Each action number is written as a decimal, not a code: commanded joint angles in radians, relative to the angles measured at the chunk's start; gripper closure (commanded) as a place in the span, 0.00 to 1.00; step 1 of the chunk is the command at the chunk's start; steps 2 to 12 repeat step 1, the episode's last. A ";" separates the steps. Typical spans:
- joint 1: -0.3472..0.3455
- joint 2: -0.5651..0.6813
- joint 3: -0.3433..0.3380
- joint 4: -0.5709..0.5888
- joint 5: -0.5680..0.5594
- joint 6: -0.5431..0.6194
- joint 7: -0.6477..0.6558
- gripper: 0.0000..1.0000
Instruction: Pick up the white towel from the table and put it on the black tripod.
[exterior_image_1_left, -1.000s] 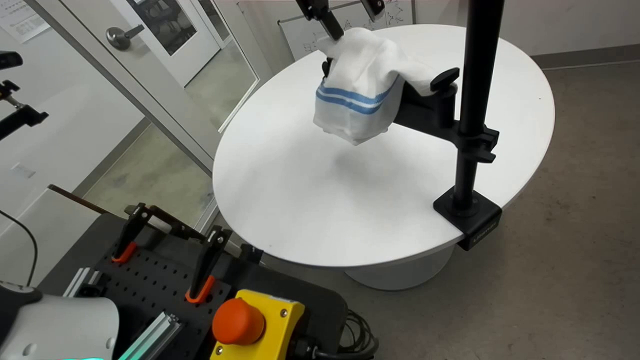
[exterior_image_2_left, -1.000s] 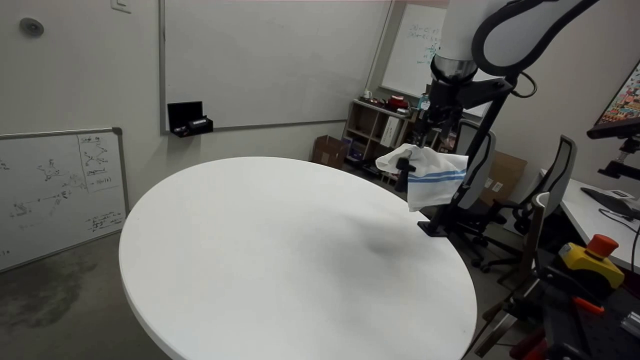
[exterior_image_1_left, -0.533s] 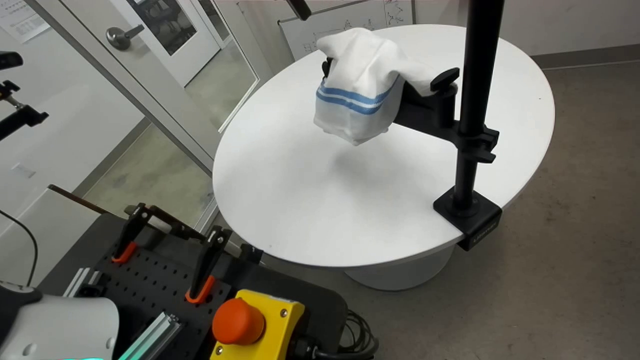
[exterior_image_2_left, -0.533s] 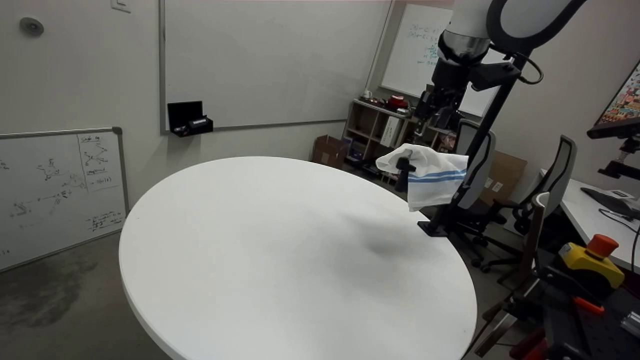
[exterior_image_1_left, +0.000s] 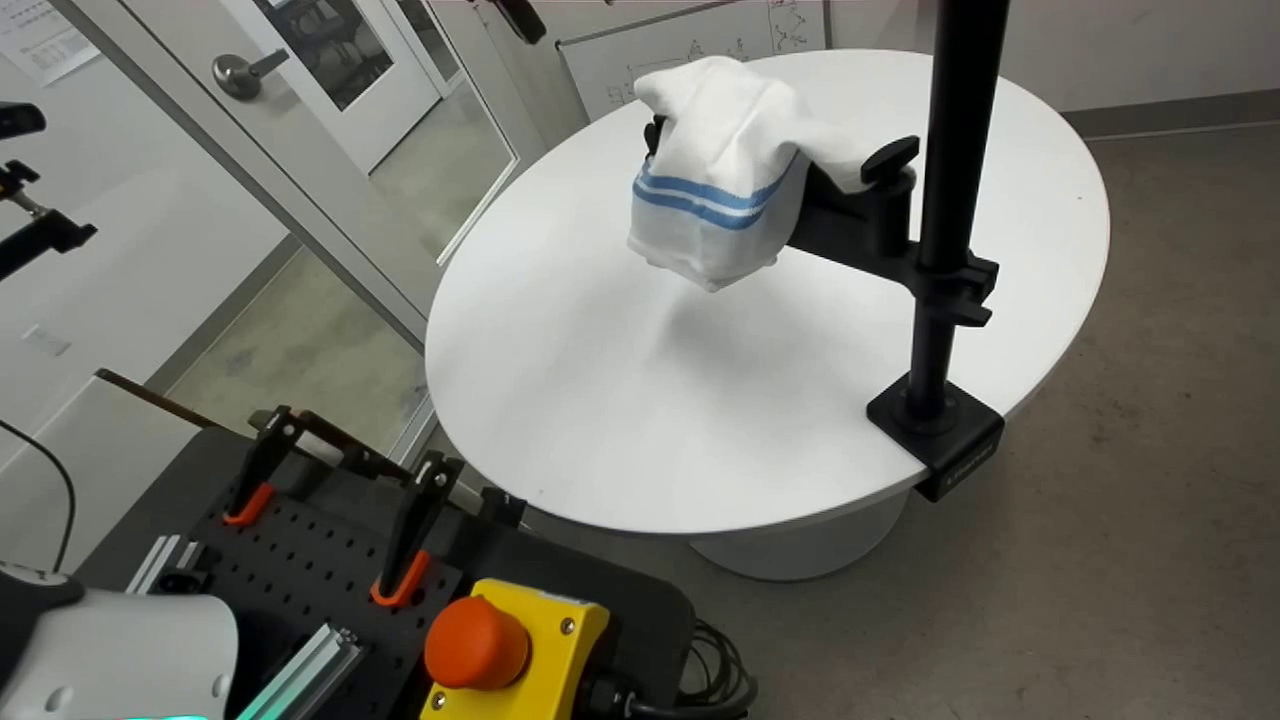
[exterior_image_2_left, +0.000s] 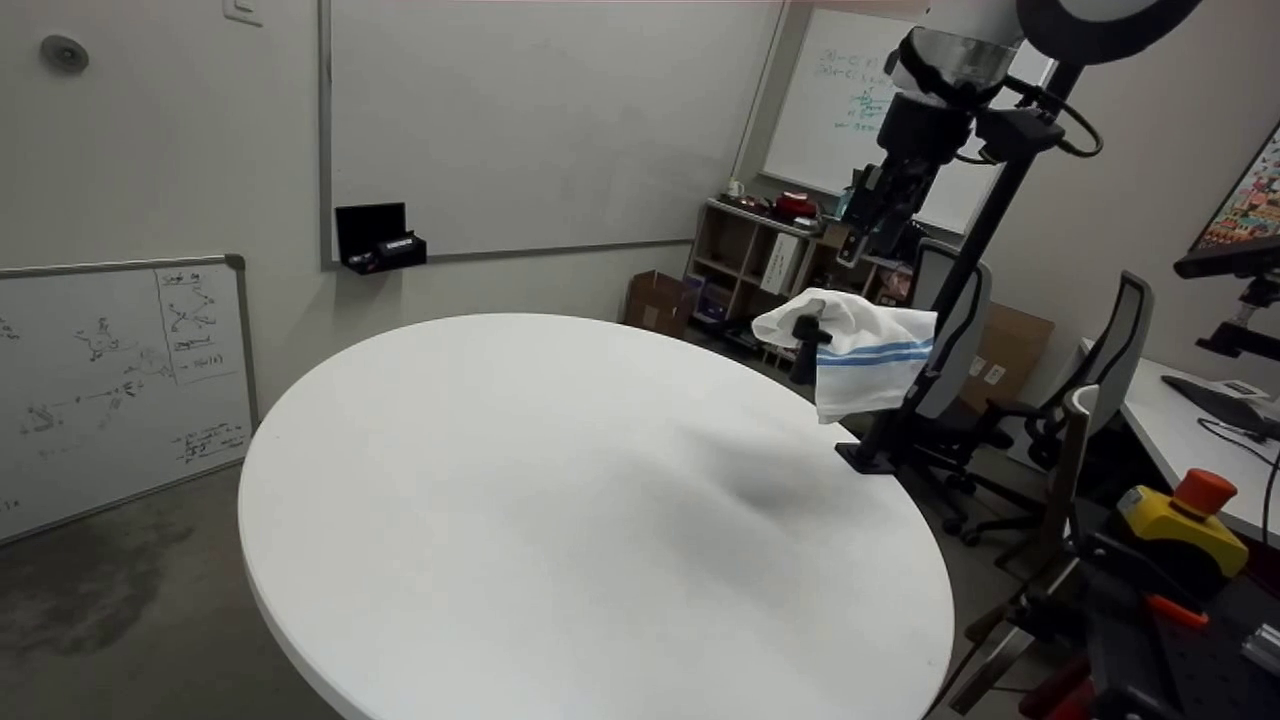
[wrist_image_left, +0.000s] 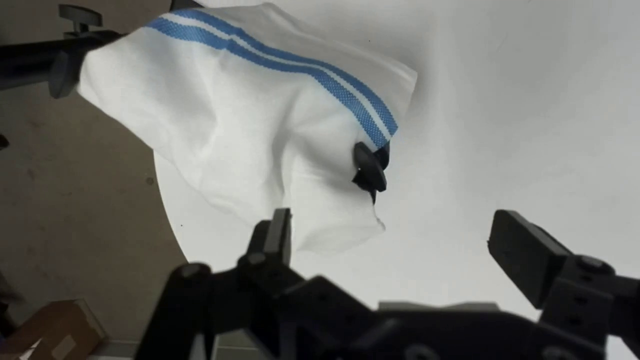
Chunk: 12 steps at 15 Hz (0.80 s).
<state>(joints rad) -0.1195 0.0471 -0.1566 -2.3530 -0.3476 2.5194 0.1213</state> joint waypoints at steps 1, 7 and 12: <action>-0.004 0.003 0.002 0.002 0.001 -0.002 -0.002 0.00; -0.004 0.003 0.002 0.002 0.001 -0.002 -0.002 0.00; -0.004 0.003 0.002 0.002 0.001 -0.002 -0.002 0.00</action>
